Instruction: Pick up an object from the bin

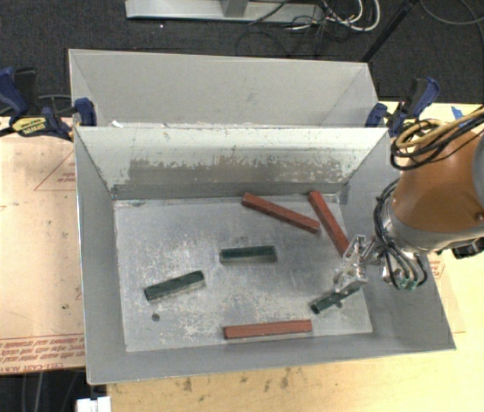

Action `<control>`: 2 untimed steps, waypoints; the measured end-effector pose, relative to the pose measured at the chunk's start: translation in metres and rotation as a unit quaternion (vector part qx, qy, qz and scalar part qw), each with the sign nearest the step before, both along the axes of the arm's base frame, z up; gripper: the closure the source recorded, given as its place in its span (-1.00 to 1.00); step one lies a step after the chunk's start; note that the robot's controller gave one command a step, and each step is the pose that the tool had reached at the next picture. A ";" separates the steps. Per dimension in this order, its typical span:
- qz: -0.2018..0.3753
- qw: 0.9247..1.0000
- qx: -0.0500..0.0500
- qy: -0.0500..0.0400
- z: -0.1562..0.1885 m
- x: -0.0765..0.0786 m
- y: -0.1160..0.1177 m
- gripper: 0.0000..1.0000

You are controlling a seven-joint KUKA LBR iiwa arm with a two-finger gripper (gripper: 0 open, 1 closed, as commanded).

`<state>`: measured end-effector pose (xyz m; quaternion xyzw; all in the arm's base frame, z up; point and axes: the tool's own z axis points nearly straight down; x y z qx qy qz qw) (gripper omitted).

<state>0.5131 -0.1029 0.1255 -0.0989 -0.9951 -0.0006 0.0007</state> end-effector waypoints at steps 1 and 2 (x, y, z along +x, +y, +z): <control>0.015 1.000 -0.001 -0.004 -0.044 0.024 0.015 -1.00; 0.016 1.000 -0.001 -0.003 -0.043 0.024 0.016 -1.00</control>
Offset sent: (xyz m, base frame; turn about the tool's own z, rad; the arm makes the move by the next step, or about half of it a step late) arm 0.0000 0.0000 0.0000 0.0000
